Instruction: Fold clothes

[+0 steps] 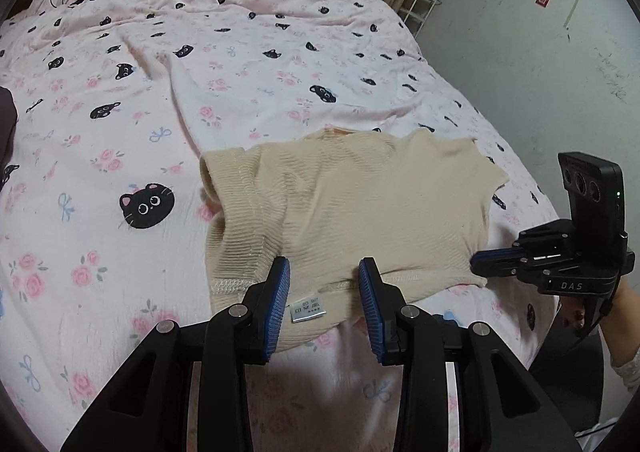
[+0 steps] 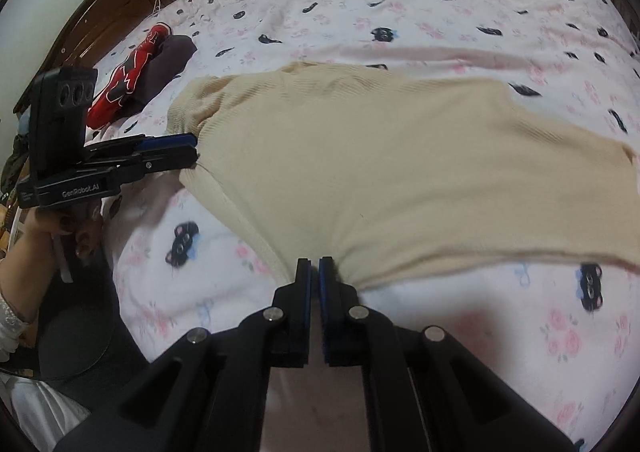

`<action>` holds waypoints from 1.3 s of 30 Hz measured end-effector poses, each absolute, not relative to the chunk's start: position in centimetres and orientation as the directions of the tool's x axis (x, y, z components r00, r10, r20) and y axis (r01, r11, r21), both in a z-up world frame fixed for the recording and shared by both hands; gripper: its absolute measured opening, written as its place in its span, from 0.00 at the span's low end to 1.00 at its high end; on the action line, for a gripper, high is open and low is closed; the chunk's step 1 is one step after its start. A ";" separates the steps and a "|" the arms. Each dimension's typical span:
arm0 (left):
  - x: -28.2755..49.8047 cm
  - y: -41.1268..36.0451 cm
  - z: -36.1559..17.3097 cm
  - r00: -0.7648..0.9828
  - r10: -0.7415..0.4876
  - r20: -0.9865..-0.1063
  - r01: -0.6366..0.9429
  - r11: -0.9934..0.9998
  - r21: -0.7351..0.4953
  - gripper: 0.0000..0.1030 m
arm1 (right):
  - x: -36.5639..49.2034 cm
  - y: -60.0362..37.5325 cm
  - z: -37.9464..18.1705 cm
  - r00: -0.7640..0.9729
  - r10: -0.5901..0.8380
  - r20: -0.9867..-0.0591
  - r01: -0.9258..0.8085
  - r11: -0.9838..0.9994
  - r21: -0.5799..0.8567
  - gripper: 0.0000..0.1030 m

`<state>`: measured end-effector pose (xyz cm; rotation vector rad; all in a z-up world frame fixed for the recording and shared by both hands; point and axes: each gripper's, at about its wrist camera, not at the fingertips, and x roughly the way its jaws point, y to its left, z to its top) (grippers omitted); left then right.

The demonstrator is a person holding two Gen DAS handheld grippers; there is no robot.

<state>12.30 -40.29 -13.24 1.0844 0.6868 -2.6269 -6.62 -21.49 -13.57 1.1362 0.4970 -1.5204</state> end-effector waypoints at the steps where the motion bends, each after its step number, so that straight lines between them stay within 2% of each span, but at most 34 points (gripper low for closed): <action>1: 12.3 -40.2 -13.4 -0.710 -0.027 -0.704 0.368 -0.866 -0.338 0.30 | -6.7 -21.1 -13.7 0.080 -0.508 -0.858 0.918 -0.298 0.261 0.04; 10: 14.7 -39.5 -13.3 -0.796 -0.080 -0.600 0.358 -0.861 -0.360 0.31 | -7.1 -19.3 -11.6 0.033 -0.541 -0.840 0.909 -0.333 0.250 0.07; 11: 15.1 -39.4 -13.1 -0.806 -0.094 -0.585 0.361 -0.861 -0.359 0.31 | -7.2 -19.3 -11.4 0.027 -0.549 -0.836 0.907 -0.338 0.252 0.09; 13: 15.7 -39.5 -12.5 -0.816 -0.134 -0.562 0.379 -0.858 -0.345 0.33 | -7.3 -19.4 -11.1 0.004 -0.558 -0.830 0.902 -0.355 0.243 0.20; 14: 15.9 -39.8 -12.3 -0.818 -0.159 -0.553 0.395 -0.854 -0.339 0.36 | -7.3 -19.4 -11.0 -0.009 -0.563 -0.826 0.899 -0.366 0.240 0.29; 15: 16.1 -40.1 -12.1 -0.819 -0.186 -0.543 0.413 -0.847 -0.333 0.43 | -7.4 -19.4 -10.9 -0.019 -0.572 -0.820 0.894 -0.377 0.241 0.32; 17: 16.3 -41.1 -12.3 -0.808 -0.217 -0.547 0.452 -0.825 -0.339 0.50 | -7.6 -19.4 -10.7 -0.027 -0.593 -0.805 0.882 -0.393 0.260 0.32; 20: 16.4 -42.7 -13.3 -0.783 -0.223 -0.581 0.497 -0.785 -0.369 0.50 | -7.8 -20.0 -11.1 -0.040 -0.590 -0.806 0.875 -0.411 0.257 0.32; 24: 16.6 -43.3 -13.9 -0.786 -0.210 -0.581 0.497 -0.774 -0.392 0.50 | -7.8 -20.7 -12.8 -0.085 -0.506 -0.858 0.876 -0.449 0.178 0.31; 30: 16.5 -42.9 -13.9 -0.792 -0.217 -0.571 0.488 -0.787 -0.378 0.50 | -10.5 -17.1 -11.3 -0.096 -0.590 -0.802 0.801 -0.524 0.290 0.31; 35: 16.3 -42.6 -14.1 -0.787 -0.221 -0.576 0.487 -0.796 -0.359 0.50 | -16.5 -11.7 -10.7 -0.135 -0.641 -0.756 0.615 -0.652 0.444 0.32; 39: 16.1 -42.4 -14.2 -0.783 -0.224 -0.580 0.486 -0.802 -0.347 0.50 | -20.9 -7.7 -11.6 -0.156 -0.663 -0.732 0.437 -0.711 0.551 0.38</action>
